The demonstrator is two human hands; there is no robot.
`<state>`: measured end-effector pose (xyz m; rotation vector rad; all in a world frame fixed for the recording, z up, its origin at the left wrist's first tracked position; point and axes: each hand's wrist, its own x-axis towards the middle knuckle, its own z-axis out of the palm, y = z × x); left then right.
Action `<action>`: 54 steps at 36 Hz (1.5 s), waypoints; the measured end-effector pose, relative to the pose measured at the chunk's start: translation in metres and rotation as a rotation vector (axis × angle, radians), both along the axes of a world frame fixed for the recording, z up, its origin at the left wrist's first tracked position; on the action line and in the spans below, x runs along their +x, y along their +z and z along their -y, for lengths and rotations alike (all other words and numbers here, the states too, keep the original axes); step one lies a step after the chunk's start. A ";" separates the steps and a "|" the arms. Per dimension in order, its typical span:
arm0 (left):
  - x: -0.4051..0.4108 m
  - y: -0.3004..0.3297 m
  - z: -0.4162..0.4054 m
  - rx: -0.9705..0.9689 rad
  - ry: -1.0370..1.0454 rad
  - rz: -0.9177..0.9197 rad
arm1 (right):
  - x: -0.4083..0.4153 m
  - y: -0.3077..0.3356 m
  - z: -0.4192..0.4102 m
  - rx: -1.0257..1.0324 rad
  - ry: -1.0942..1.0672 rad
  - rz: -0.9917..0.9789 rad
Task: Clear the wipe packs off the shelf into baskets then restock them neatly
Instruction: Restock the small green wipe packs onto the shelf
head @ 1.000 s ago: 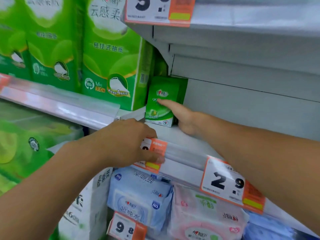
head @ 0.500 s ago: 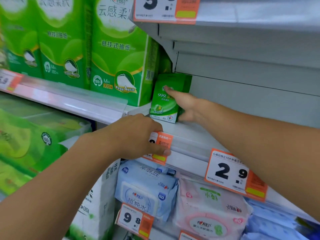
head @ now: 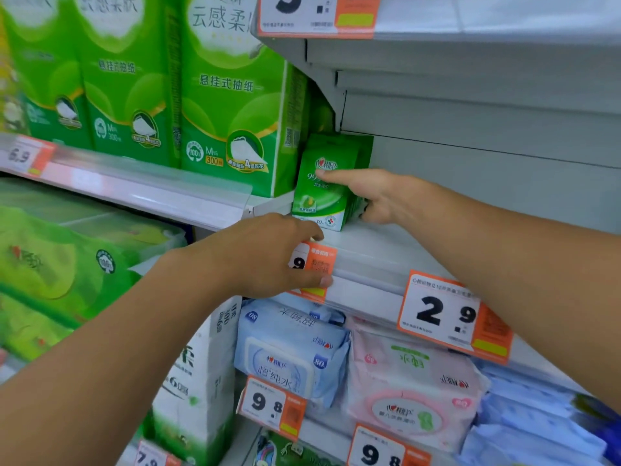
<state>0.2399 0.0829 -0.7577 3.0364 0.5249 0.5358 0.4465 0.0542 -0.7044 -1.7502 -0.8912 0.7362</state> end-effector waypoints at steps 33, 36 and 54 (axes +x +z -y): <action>-0.152 -0.189 0.206 -0.880 0.550 -0.308 | -0.152 -0.285 0.265 -0.118 0.064 0.583; -0.148 -0.160 0.200 -1.035 0.574 -0.009 | -0.128 -0.235 0.258 0.065 -0.033 0.346; -0.148 -0.143 0.201 -1.348 0.476 0.255 | -0.141 -0.303 0.294 -0.693 0.516 0.781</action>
